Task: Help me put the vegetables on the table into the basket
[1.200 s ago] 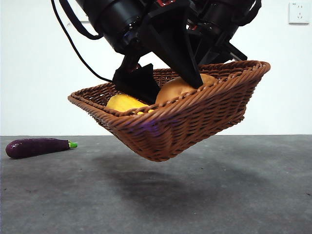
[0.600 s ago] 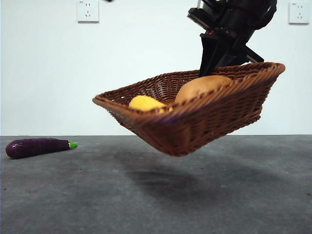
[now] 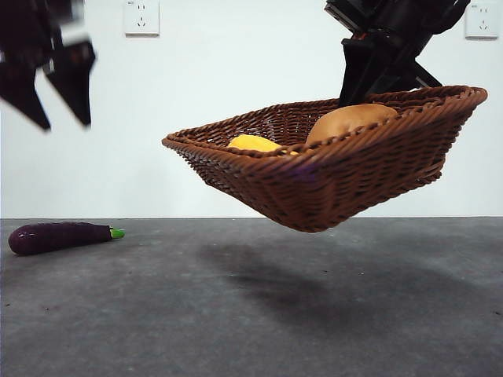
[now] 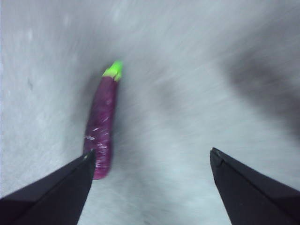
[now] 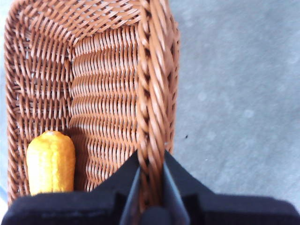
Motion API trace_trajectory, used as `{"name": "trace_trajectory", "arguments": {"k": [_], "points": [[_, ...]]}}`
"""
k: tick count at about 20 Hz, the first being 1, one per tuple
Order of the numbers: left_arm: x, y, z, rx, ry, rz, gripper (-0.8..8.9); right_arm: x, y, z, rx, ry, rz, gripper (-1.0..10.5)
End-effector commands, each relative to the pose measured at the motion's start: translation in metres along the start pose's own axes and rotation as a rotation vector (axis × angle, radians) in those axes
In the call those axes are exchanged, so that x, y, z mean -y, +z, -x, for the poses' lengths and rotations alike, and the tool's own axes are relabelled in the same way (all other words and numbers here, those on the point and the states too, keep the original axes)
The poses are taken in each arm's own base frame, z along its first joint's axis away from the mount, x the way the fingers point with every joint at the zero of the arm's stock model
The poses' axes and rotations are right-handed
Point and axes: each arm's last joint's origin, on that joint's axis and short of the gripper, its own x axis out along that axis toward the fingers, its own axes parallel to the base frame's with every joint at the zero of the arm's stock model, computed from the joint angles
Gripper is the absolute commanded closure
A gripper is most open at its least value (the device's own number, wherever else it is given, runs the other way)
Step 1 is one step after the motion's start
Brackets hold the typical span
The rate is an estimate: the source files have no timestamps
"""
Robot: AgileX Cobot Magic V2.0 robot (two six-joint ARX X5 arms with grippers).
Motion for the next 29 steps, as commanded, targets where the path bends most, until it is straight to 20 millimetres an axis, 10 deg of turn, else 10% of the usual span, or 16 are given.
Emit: {"name": "trace_trajectory", "arguments": {"k": [1,9,19,29], "points": [[-0.015,-0.003,-0.037,-0.053,0.008,-0.011,3.99,-0.002,-0.001,0.001,0.002,0.013,0.019,9.6],[-0.059,-0.024,-0.110,-0.151,0.019,0.033,3.99,-0.002,-0.001,0.001,0.002,0.014,0.041,9.6],[-0.064,-0.031,-0.136,-0.175,0.009,0.039,4.13,-0.003,0.001,0.001,0.019,0.027,0.042,9.6],[-0.065,-0.037,-0.153,-0.198,-0.002,0.044,6.34,-0.003,0.001,0.001,0.016,0.028,0.037,9.6]]}}
